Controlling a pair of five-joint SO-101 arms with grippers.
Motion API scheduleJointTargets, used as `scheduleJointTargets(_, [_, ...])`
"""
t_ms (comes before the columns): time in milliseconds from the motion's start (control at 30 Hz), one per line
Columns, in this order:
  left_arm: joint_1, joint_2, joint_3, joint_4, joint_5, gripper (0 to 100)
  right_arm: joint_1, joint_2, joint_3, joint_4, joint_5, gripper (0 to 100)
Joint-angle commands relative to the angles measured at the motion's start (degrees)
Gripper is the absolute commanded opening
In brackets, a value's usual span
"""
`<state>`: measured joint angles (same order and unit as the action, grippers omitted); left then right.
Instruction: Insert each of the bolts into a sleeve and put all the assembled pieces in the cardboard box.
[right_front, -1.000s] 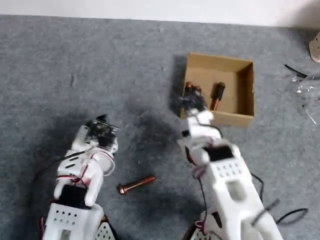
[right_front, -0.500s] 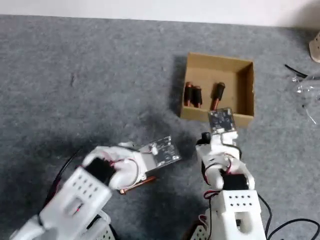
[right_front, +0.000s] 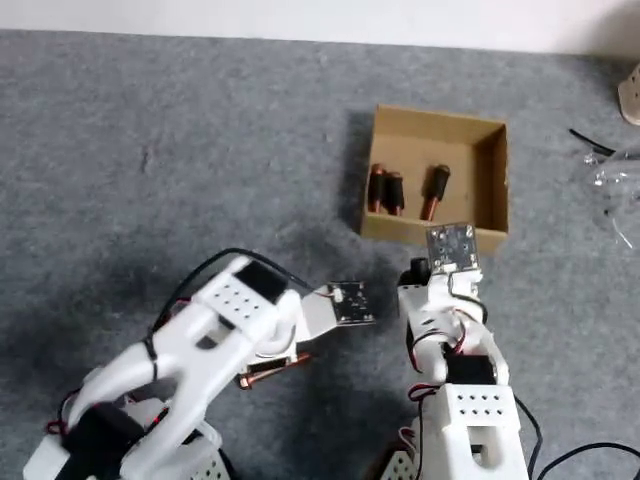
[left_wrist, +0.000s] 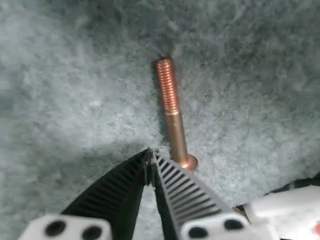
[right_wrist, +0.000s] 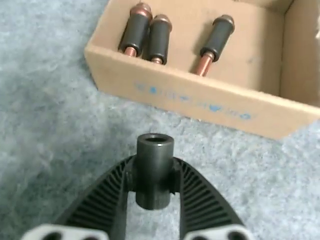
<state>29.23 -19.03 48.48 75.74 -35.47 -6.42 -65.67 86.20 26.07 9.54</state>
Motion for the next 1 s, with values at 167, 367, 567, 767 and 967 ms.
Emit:
scheduleJointTargets(167, [-2.6,4.3,-3.1,0.6,-2.0,14,0.9,-1.3,-0.7,-2.1,-0.4,0.5])
scheduleJointTargets(367, [-7.7,7.6,-2.3,-4.5,-3.8,14,1.0,-1.3,-0.7,-2.1,-0.3,0.5])
scheduleJointTargets(567, [-7.9,11.6,-1.9,-9.1,-3.8,14,1.0,-1.3,-0.5,-2.1,-0.3,0.5])
scheduleJointTargets(767, [-8.0,14.5,-2.3,-9.1,-3.7,14,1.4,-1.3,-0.4,-2.1,-0.3,0.5])
scheduleJointTargets(967, [-8.2,14.9,-2.3,-8.8,-3.8,9,1.6,-1.3,-0.3,-2.1,-0.3,0.5])
